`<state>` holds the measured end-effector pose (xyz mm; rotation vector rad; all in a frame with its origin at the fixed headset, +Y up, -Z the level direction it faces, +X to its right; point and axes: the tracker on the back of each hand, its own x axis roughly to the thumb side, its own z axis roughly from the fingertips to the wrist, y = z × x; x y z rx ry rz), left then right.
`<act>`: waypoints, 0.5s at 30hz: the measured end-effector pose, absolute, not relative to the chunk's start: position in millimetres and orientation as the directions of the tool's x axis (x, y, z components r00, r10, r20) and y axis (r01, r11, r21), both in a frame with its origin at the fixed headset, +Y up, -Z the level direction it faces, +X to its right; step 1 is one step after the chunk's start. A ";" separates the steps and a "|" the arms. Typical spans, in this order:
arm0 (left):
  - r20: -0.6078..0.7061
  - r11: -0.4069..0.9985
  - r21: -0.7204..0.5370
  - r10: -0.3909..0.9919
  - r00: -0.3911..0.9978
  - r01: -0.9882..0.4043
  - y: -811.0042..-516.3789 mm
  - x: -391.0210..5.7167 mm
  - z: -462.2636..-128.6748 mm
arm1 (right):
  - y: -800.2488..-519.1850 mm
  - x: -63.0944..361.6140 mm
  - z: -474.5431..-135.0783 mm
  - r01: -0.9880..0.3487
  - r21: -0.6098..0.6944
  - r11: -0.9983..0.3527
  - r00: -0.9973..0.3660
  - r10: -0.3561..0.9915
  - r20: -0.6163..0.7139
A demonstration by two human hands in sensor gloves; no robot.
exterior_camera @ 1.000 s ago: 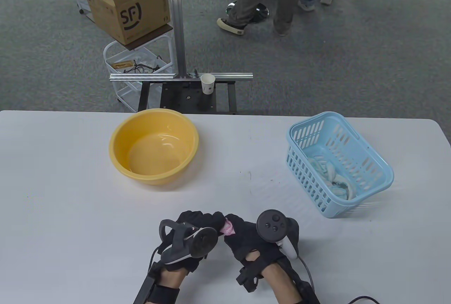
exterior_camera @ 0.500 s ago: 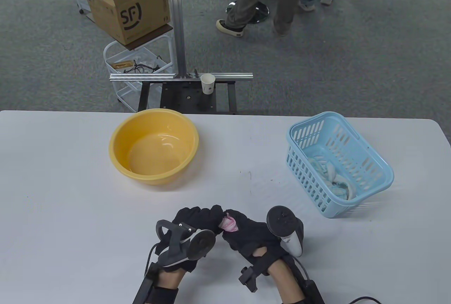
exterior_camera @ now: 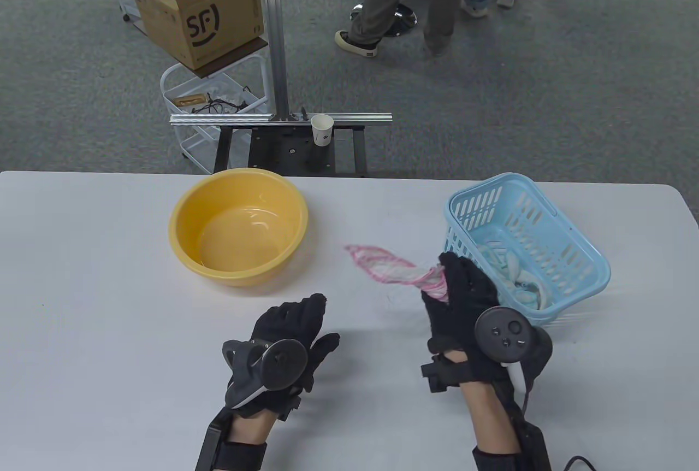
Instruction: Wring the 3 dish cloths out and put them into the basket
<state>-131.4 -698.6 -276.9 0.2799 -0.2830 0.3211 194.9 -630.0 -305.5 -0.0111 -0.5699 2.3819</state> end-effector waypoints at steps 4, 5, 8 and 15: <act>0.316 0.911 0.211 0.280 0.907 -0.355 -700.0 -130.9 -277.2 | -619.5 233.4 -318.3 -0.615 -0.457 -0.643 -0.699 0.712 -0.061; 0.318 0.908 0.209 0.288 0.903 -0.363 -700.4 -131.2 -277.1 | -621.2 243.0 -320.9 -0.610 -0.462 -0.643 -0.674 0.729 -0.124; 0.311 0.904 0.199 0.307 0.899 -0.378 -701.2 -132.9 -277.9 | -632.7 266.2 -326.8 -0.559 -0.486 -0.672 -0.637 0.723 -0.266; 0.288 0.908 0.162 0.331 0.899 -0.387 -708.1 -136.3 -281.6 | -660.9 292.1 -333.3 -0.483 -0.441 -0.756 -0.599 0.653 -0.463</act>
